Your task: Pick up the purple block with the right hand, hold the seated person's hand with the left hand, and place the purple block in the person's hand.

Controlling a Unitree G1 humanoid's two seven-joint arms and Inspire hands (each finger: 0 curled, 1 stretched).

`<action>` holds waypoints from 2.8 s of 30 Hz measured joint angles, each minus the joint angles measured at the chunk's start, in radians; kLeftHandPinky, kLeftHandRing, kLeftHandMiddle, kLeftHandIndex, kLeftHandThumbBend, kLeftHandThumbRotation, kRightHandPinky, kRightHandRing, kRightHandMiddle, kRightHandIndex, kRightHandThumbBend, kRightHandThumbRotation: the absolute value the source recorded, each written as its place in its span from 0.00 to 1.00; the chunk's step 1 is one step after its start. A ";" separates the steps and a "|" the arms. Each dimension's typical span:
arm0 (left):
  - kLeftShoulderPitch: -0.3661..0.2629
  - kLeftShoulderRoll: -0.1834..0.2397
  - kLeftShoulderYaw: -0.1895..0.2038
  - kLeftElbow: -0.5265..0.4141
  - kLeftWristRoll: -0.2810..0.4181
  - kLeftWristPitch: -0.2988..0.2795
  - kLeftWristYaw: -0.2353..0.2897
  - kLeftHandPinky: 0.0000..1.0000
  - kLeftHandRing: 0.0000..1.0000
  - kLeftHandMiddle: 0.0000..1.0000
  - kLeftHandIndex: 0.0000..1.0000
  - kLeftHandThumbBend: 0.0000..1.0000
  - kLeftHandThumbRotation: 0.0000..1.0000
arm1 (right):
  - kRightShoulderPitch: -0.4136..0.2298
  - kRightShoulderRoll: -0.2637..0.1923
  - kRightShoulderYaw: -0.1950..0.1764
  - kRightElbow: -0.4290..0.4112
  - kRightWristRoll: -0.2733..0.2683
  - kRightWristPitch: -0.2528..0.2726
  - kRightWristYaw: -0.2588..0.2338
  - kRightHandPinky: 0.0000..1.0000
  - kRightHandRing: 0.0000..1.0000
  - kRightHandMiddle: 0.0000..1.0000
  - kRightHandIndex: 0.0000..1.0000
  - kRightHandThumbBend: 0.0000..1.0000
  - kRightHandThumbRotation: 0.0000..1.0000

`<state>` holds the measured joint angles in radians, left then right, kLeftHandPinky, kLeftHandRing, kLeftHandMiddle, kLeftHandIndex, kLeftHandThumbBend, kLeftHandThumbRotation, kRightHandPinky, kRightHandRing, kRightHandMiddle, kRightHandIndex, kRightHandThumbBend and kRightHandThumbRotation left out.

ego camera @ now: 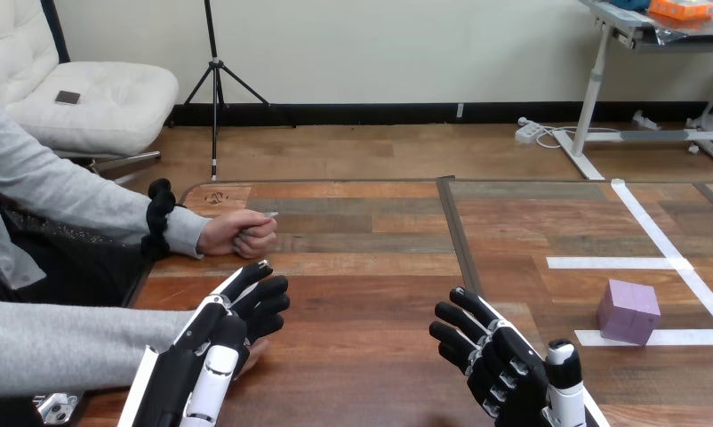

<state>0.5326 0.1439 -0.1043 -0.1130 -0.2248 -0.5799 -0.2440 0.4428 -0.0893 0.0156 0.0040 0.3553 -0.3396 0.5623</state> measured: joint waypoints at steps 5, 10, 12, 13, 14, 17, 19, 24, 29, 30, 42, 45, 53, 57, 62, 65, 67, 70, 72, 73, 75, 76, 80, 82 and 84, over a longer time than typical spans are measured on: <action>0.000 0.000 0.001 0.000 0.001 0.000 0.000 0.79 0.81 0.82 0.83 0.51 0.88 | 0.000 0.000 0.000 0.000 0.000 0.000 0.000 0.97 0.92 0.91 0.92 0.90 1.00; 0.000 0.000 0.001 0.000 0.001 0.004 0.000 0.79 0.82 0.82 0.83 0.51 0.88 | 0.000 0.000 0.000 0.000 0.000 0.000 0.000 0.97 0.92 0.91 0.92 0.89 1.00; 0.000 0.000 0.002 0.000 0.001 0.006 0.000 0.79 0.82 0.82 0.83 0.51 0.88 | 0.000 0.000 0.000 0.000 0.000 0.000 0.001 0.97 0.92 0.91 0.92 0.89 1.00; 0.000 0.000 0.002 0.000 0.001 0.007 0.000 0.79 0.82 0.82 0.83 0.51 0.88 | 0.000 0.000 0.000 0.000 0.000 0.000 0.001 0.97 0.92 0.92 0.92 0.89 1.00; 0.000 0.000 0.002 0.000 0.001 0.008 -0.001 0.79 0.82 0.82 0.83 0.51 0.88 | 0.000 0.000 0.000 0.000 0.000 0.000 0.001 0.97 0.92 0.92 0.92 0.89 1.00; 0.000 0.000 0.002 0.000 0.001 0.010 -0.001 0.79 0.82 0.83 0.83 0.51 0.88 | 0.000 0.000 0.001 0.000 0.000 0.000 0.002 0.98 0.92 0.92 0.92 0.90 1.00; 0.000 0.000 0.002 0.000 0.001 0.012 0.000 0.78 0.82 0.82 0.83 0.51 0.88 | 0.000 -0.001 0.001 0.000 0.000 0.002 0.002 0.98 0.92 0.92 0.92 0.90 1.00; -0.001 0.001 0.004 0.000 0.006 0.014 0.001 0.77 0.81 0.81 0.81 0.53 0.88 | -0.001 -0.001 0.002 0.000 -0.007 0.002 0.002 0.98 0.92 0.92 0.92 0.90 1.00; -0.009 0.000 0.006 0.002 0.009 0.014 0.002 0.77 0.80 0.81 0.81 0.53 0.89 | -0.015 -0.004 0.000 0.005 -0.018 0.003 0.001 0.98 0.91 0.91 0.91 0.92 1.00; -0.012 0.000 0.007 0.003 0.009 0.015 0.002 0.76 0.80 0.81 0.81 0.52 0.88 | -0.021 -0.005 0.000 0.007 -0.021 0.003 -0.001 0.96 0.90 0.90 0.90 0.93 1.00; -0.061 -0.003 0.007 0.003 -0.001 0.051 0.003 0.70 0.83 0.82 0.83 0.48 0.85 | -0.146 -0.014 -0.028 0.088 -0.043 0.007 -0.037 0.92 0.88 0.88 0.87 0.99 0.97; -0.072 -0.003 0.006 0.003 -0.002 0.059 0.001 0.69 0.83 0.81 0.83 0.48 0.85 | -0.185 -0.028 -0.036 0.111 -0.049 0.013 -0.048 0.92 0.88 0.88 0.87 1.00 0.97; -0.095 -0.003 0.006 0.003 -0.003 0.063 -0.006 0.66 0.82 0.80 0.81 0.51 0.86 | -0.299 -0.071 -0.068 0.201 -0.064 0.000 -0.050 0.89 0.87 0.87 0.86 0.99 0.99; -0.111 -0.005 0.008 0.003 -0.004 0.062 -0.008 0.67 0.82 0.80 0.80 0.54 0.86 | -0.407 -0.120 -0.107 0.305 -0.093 -0.045 -0.063 0.83 0.85 0.85 0.84 0.99 0.98; -0.112 -0.005 0.009 0.003 -0.004 0.062 -0.006 0.68 0.82 0.78 0.79 0.58 0.86 | -0.473 -0.156 -0.125 0.366 -0.114 -0.067 -0.078 0.81 0.85 0.84 0.84 1.00 0.96; -0.112 -0.005 0.012 0.003 -0.004 0.062 -0.006 0.68 0.81 0.78 0.79 0.60 0.85 | -0.508 -0.179 -0.140 0.409 -0.125 -0.086 -0.082 0.81 0.85 0.84 0.83 1.00 0.95; -0.111 -0.005 0.014 0.003 -0.004 0.062 -0.006 0.69 0.81 0.78 0.79 0.61 0.85 | -0.531 -0.193 -0.148 0.442 -0.129 -0.104 -0.084 0.82 0.85 0.84 0.83 0.99 0.95; -0.110 -0.005 0.018 0.003 -0.004 0.062 -0.005 0.70 0.81 0.78 0.79 0.62 0.84 | -0.569 -0.213 -0.164 0.498 -0.136 -0.134 -0.087 0.81 0.84 0.83 0.83 0.97 0.94; -0.110 -0.005 0.022 0.003 -0.005 0.062 -0.005 0.70 0.81 0.78 0.79 0.63 0.83 | -0.593 -0.225 -0.174 0.539 -0.140 -0.157 -0.091 0.81 0.84 0.83 0.83 0.95 0.94; -0.110 -0.005 0.024 0.003 -0.006 0.062 -0.006 0.71 0.81 0.78 0.79 0.63 0.83 | -0.606 -0.231 -0.180 0.561 -0.142 -0.169 -0.093 0.81 0.84 0.83 0.83 0.94 0.93; -0.110 -0.005 0.029 0.003 -0.009 0.062 -0.007 0.72 0.82 0.78 0.79 0.63 0.82 | -0.629 -0.241 -0.190 0.601 -0.146 -0.191 -0.097 0.81 0.84 0.83 0.83 0.93 0.92; -0.110 -0.005 0.031 0.003 -0.012 0.062 -0.008 0.72 0.82 0.78 0.79 0.63 0.82 | -0.641 -0.246 -0.195 0.622 -0.150 -0.202 -0.100 0.81 0.84 0.83 0.83 0.93 0.92; -0.110 -0.005 0.046 0.005 -0.041 0.058 -0.027 0.74 0.82 0.78 0.79 0.62 0.82 | -0.711 -0.285 -0.219 0.738 -0.168 -0.233 -0.113 0.83 0.85 0.84 0.84 0.94 0.88; -0.110 -0.005 0.049 0.005 -0.045 0.055 -0.028 0.74 0.82 0.78 0.78 0.63 0.82 | -0.723 -0.294 -0.223 0.760 -0.170 -0.235 -0.116 0.84 0.85 0.84 0.84 0.94 0.87; -0.111 -0.005 0.053 0.007 -0.048 0.052 -0.032 0.74 0.82 0.78 0.78 0.63 0.82 | -0.740 -0.306 -0.225 0.790 -0.177 -0.245 -0.121 0.84 0.86 0.84 0.84 0.91 0.86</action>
<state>0.4219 0.1386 -0.0514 -0.1064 -0.2728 -0.5280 -0.2759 -0.2970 -0.3954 -0.2090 0.7935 0.1783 -0.5843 0.4415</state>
